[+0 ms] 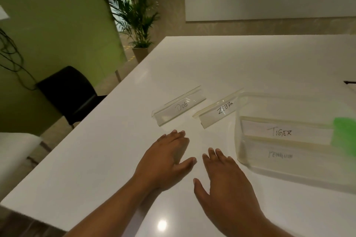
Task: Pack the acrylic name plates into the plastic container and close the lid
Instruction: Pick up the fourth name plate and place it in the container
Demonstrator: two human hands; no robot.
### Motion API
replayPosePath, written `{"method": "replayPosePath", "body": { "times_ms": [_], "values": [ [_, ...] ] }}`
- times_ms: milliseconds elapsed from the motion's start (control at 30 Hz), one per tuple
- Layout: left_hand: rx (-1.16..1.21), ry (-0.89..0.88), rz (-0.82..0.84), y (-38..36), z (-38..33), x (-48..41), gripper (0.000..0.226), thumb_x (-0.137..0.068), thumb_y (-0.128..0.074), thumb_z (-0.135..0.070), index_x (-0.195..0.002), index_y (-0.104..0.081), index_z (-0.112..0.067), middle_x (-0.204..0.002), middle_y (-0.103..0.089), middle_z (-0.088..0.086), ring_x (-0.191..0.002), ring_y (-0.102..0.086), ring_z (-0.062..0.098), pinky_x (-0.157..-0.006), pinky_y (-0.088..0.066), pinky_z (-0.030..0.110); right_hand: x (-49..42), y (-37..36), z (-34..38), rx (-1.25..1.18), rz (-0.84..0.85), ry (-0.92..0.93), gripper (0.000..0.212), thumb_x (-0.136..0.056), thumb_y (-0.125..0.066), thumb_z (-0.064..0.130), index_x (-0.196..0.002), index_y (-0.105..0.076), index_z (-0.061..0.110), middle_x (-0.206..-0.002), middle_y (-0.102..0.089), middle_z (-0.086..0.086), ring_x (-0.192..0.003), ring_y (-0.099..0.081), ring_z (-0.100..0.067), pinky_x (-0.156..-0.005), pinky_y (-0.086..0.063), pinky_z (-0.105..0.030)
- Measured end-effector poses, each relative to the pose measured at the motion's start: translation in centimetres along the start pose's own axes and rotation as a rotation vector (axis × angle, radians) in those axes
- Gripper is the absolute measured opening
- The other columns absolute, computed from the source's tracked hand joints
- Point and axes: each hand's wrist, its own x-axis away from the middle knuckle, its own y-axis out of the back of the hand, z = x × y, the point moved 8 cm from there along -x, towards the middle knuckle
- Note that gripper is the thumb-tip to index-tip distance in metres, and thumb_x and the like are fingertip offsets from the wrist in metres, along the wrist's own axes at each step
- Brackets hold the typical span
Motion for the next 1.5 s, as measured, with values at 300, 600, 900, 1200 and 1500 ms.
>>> {"method": "replayPosePath", "body": {
  "times_ms": [300,600,900,1200,1500],
  "values": [
    [0.439,0.238,-0.263,2.3,2.9,-0.8,0.022,-0.089,-0.068,-0.030,-0.109,-0.074,-0.024,-0.109,-0.073,-0.009,-0.102,-0.067,0.005,-0.086,-0.051,0.011,-0.6,0.3,0.4,-0.017,0.004,0.025,0.077,-0.082,-0.023,0.062,-0.148,-0.029,0.024,-0.160,-0.021,0.004,-0.146,-0.011,-0.010,-0.111,0.004,-0.026],
    [0.662,0.549,-0.530,3.9,8.3,-1.3,0.017,-0.085,-0.074,-0.020,-0.100,-0.077,-0.013,-0.083,-0.077,-0.003,-0.077,-0.072,0.011,-0.080,-0.058,0.030,-0.9,0.2,0.4,-0.003,0.023,0.038,0.076,-0.081,-0.028,0.061,-0.149,-0.028,0.026,-0.160,-0.017,0.006,-0.147,-0.007,-0.008,-0.112,0.002,-0.025],
    [0.866,0.701,-0.416,3.2,11.5,-3.5,0.022,-0.079,-0.081,-0.029,-0.094,-0.077,-0.014,-0.079,-0.076,0.001,-0.058,-0.070,0.005,-0.057,-0.053,0.015,-1.6,-0.4,0.2,0.042,0.098,0.039,0.079,-0.081,-0.024,0.066,-0.151,-0.018,0.030,-0.161,-0.006,0.012,-0.146,0.003,-0.004,-0.114,0.002,-0.024],
    [0.979,0.617,-0.339,2.0,12.6,-5.1,0.004,-0.080,-0.080,-0.020,-0.084,-0.080,-0.020,-0.076,-0.077,-0.010,-0.069,-0.073,0.006,-0.068,-0.055,0.019,-1.3,1.1,1.1,0.100,0.045,-0.024,0.061,-0.059,-0.069,0.046,-0.109,-0.074,0.011,-0.120,-0.068,-0.005,-0.113,-0.062,-0.024,-0.089,-0.044,-0.038],
    [0.995,0.568,-0.193,2.2,12.5,-6.6,0.007,-0.084,-0.076,-0.020,-0.080,-0.079,-0.016,-0.065,-0.073,-0.004,-0.056,-0.070,0.011,-0.051,-0.050,0.014,-0.5,1.9,1.5,-0.032,-0.058,-0.139,0.056,-0.071,-0.080,0.035,-0.124,-0.064,0.025,-0.136,-0.050,0.019,-0.131,-0.015,0.022,-0.102,-0.034,-0.026]
  ]
}}
